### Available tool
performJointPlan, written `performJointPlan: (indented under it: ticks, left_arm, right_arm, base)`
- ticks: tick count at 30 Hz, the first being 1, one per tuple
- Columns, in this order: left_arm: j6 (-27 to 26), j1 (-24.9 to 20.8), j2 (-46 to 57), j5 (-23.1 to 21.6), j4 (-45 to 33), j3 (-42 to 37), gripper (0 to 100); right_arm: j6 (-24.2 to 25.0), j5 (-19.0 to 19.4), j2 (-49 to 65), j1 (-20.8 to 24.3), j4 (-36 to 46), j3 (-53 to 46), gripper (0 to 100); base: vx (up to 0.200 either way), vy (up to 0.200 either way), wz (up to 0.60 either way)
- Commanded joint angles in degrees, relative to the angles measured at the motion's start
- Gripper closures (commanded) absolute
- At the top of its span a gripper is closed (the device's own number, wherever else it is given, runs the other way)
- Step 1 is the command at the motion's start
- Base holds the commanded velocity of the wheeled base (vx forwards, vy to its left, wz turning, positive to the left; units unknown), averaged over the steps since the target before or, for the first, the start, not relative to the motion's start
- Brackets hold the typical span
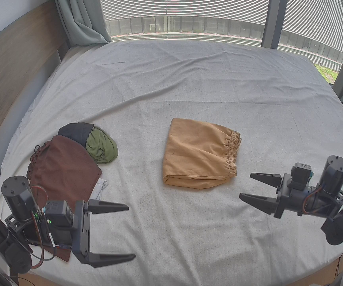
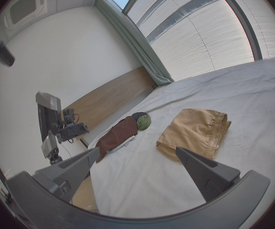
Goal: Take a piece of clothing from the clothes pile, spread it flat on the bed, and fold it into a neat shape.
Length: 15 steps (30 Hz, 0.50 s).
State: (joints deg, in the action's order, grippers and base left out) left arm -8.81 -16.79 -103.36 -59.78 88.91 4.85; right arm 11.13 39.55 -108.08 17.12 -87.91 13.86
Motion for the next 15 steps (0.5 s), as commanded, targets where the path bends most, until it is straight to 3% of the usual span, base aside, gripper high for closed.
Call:
performJointPlan:
  ticks: [1,5,15]
  left_arm:
    - [0.6,-7.6,6.3,0.0,-0.4,-4.9,0]
    - [0.9,-10.2,9.5,0.5,-1.0,-4.9,0]
    - [3.4,-10.6,21.5,0.9,-6.5,-4.9,0]
  right_arm:
    - [-6.6,-0.2,10.1,-3.0,-0.2,-9.5,0]
    - [-10.3,-2.5,16.0,-6.6,0.9,-13.9,0]
    - [-10.4,-4.1,36.6,-10.8,10.6,-13.9,0]
  base:
    - [0.0,0.0,0.0]
    - [0.0,0.0,0.0]
    - [0.0,0.0,0.0]
